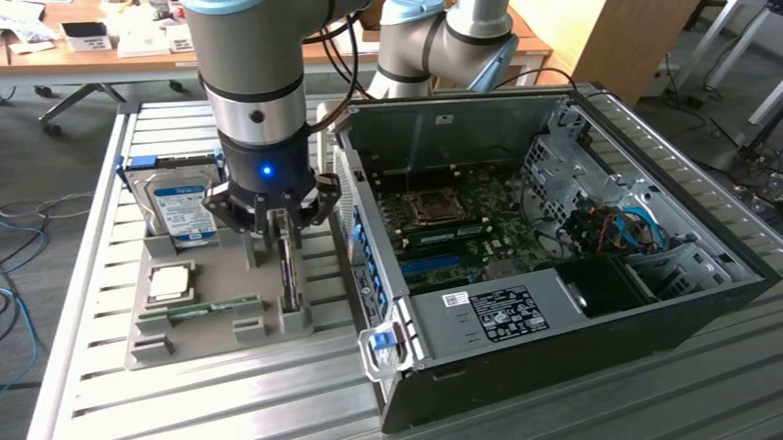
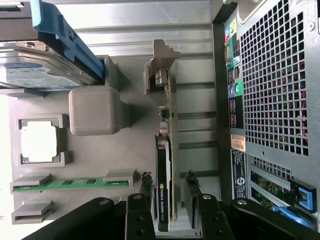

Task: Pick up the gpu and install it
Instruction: 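Pick up the gpu and move the gpu toward the slot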

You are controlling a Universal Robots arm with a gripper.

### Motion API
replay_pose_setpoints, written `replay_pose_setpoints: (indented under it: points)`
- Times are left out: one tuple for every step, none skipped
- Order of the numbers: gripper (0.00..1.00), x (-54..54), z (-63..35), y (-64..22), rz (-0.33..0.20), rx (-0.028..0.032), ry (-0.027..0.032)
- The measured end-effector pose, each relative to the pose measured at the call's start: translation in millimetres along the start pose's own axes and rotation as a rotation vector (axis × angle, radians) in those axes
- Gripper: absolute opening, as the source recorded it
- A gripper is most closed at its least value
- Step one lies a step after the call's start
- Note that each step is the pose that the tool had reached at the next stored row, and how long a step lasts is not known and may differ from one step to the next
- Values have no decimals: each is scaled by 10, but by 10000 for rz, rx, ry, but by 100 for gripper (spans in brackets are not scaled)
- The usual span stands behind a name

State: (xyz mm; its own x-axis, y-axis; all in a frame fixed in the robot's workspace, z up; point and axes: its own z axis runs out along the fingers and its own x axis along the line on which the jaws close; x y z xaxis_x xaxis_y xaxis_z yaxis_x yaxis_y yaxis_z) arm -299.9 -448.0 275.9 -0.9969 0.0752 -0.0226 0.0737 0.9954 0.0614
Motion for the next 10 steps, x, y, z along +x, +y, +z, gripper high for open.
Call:
replay_pose_setpoints:
  points:
    - [37,0,0,0,1,0,0]
    - [37,0,0,0,1,0,0]
    - [43,0,0,0,0,0,0]
    - [43,0,7,0,0,-3,-3]
    - [43,0,20,-1,0,-4,-3]
    - [43,1,33,-2,0,-1,-1]
    - [43,1,47,-3,0,-1,0]
    - [43,1,61,-4,0,-1,-1]
    - [43,2,73,-4,0,-1,0]
    - [43,2,85,-5,0,0,0]
